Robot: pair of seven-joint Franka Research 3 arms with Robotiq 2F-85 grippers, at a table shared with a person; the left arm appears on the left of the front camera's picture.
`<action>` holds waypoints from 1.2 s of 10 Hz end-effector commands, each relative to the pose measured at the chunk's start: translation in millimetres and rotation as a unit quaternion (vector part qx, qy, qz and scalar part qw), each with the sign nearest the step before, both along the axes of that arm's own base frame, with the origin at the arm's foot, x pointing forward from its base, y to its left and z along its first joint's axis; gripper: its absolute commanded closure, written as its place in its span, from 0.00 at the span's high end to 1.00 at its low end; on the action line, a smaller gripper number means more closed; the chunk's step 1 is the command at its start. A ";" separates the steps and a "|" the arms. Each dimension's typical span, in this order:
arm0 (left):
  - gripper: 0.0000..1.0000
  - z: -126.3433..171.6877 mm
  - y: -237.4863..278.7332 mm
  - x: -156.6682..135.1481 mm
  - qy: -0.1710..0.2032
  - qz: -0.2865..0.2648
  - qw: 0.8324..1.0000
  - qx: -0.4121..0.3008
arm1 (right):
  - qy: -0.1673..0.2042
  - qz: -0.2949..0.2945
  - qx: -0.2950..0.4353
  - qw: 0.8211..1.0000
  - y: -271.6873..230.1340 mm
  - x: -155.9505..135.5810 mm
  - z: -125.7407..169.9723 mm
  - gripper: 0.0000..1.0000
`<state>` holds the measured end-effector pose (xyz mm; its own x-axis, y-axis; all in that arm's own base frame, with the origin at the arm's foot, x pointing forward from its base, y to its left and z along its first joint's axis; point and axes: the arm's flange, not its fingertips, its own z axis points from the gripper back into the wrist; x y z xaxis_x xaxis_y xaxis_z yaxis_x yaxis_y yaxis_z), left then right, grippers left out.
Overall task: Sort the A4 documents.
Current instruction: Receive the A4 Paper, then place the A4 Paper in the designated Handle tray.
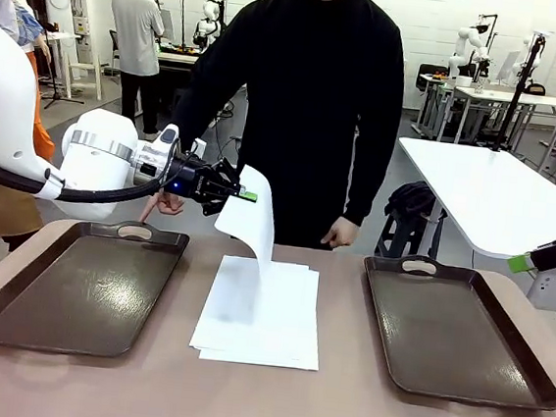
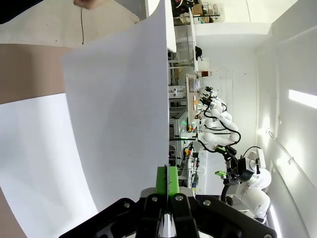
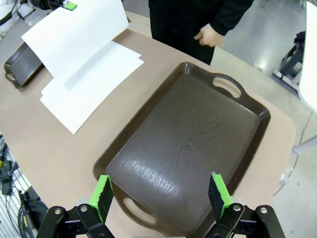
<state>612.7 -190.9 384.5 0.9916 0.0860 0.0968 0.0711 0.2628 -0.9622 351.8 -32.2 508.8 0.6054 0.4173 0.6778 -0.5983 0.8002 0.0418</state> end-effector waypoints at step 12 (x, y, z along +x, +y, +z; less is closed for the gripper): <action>0.01 8.6 24.0 -19.0 -0.029 -0.053 0.997 0.054 | 0.002 0.004 0.006 1.000 0.8 1.0 -2.0 1.00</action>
